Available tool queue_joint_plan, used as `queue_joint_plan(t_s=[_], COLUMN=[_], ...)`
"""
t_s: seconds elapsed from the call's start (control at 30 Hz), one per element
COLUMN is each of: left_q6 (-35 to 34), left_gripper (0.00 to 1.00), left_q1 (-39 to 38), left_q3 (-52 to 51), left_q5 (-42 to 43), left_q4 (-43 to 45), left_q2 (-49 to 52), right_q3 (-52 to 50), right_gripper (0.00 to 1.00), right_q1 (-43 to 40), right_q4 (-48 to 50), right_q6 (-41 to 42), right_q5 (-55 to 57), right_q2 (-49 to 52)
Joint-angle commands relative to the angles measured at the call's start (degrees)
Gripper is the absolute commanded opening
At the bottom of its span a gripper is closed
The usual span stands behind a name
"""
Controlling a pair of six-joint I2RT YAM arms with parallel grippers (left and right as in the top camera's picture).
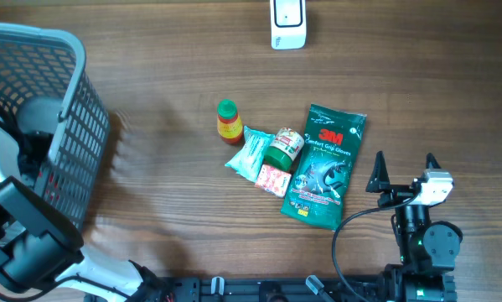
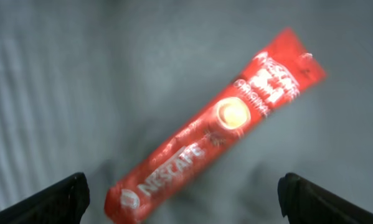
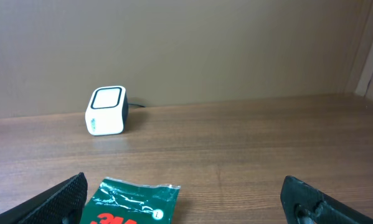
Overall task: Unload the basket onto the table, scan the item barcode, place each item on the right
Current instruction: 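Reach the left gripper into the basket and grasp the red Nescafe stick, then carry the red Nescafe stick out and lay it left of the bottle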
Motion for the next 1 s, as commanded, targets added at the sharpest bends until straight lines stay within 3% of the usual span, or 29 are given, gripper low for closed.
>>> queue_joint_plan(t_s=[0.0, 0.1, 0.17, 0.2, 0.23, 0.43, 0.73, 0.97], left_q6=[-0.2, -0.2, -0.2, -0.2, -0.2, -0.1, -0.2, -0.1], left_gripper=[1.00, 0.96, 0.44, 0.31, 0.05, 0.04, 0.04, 0.04], left_q1=[1.6, 2.5, 2.7, 2.7, 2.7, 2.7, 2.7, -0.5], left_q3=[-5.7, -8.5, -10.4, -11.2, -11.9, -10.5, 2.7, 5.6], left_q5=[-2.2, -2.1, -1.1, 0.2, 2.1, 9.3, 20.8, 44.8], left_q4=[4.9, 8.3, 9.9, 10.6, 11.1, 10.7, 10.8, 15.3], left_q2=[0.3, 0.3, 0.3, 0.3, 0.3, -2.8, -28.6, -44.0], right_q3=[0.0, 0.0, 0.0, 0.0, 0.0, 0.0, 0.0, 0.0], right_gripper=[1.00, 1.00, 1.00, 1.00, 1.00, 1.00, 1.00, 1.00], right_q1=[-0.1, -0.1, -0.1, -0.1, -0.1, -0.1, -0.1, -0.1], right_q4=[0.1, 0.1, 0.1, 0.1, 0.1, 0.1, 0.1, 0.1], right_q6=[0.8, 0.9, 0.8, 0.9, 0.8, 0.8, 0.9, 0.8], right_q5=[-0.4, -0.4, -0.4, -0.4, -0.4, -0.4, -0.4, -0.4], right_q2=[-0.3, -0.3, -0.3, -0.3, -0.3, -0.3, -0.3, -0.3])
